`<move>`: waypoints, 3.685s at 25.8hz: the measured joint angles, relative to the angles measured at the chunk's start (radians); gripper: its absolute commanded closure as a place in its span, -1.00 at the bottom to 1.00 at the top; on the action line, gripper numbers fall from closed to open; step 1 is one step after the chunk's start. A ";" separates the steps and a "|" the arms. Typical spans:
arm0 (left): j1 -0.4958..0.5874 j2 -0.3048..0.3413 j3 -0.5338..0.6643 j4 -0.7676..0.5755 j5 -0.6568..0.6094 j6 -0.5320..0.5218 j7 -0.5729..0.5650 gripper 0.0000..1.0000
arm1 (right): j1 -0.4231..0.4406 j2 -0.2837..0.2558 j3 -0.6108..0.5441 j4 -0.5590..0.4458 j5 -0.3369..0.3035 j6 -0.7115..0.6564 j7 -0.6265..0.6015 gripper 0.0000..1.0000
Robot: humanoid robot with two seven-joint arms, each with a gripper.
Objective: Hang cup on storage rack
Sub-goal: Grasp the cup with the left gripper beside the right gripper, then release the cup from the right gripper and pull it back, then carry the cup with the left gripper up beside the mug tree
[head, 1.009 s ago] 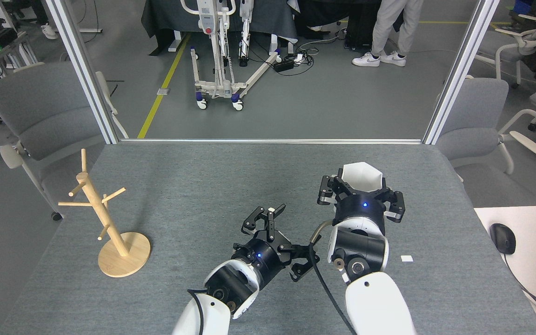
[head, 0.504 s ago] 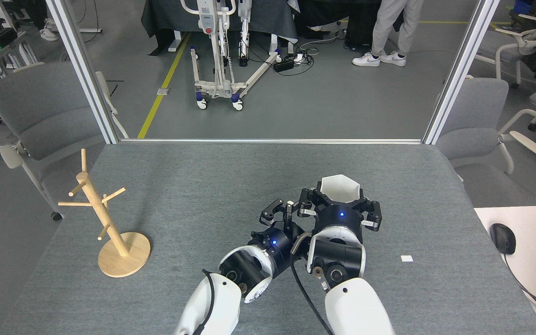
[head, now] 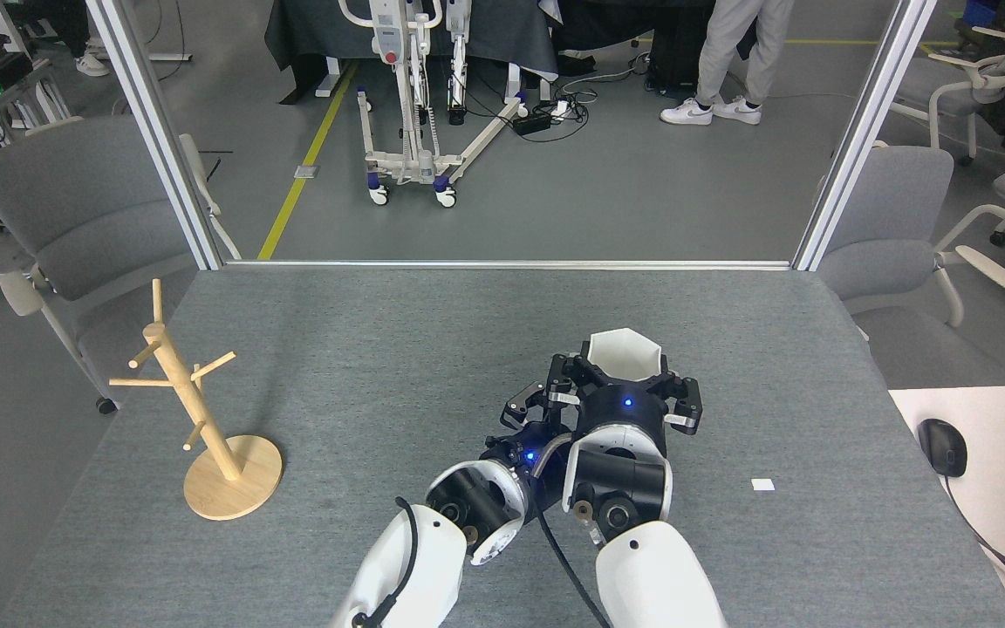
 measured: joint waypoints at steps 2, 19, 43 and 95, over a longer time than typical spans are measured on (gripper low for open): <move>-0.010 0.000 -0.001 0.002 0.013 0.002 -0.009 -0.98 | 0.000 0.005 0.005 0.002 0.000 0.000 -0.001 0.75; -0.089 -0.002 -0.046 0.077 0.057 0.028 -0.103 -0.61 | 0.012 0.018 0.027 0.022 0.002 0.007 0.001 0.79; -0.091 -0.001 -0.047 0.104 0.074 0.080 -0.154 1.00 | 0.019 0.028 0.018 0.037 -0.019 -0.053 -0.082 -0.99; 0.748 0.418 0.888 -0.421 0.058 0.071 0.151 1.00 | 0.463 -0.214 -0.630 0.125 -0.384 -0.770 -1.003 -0.99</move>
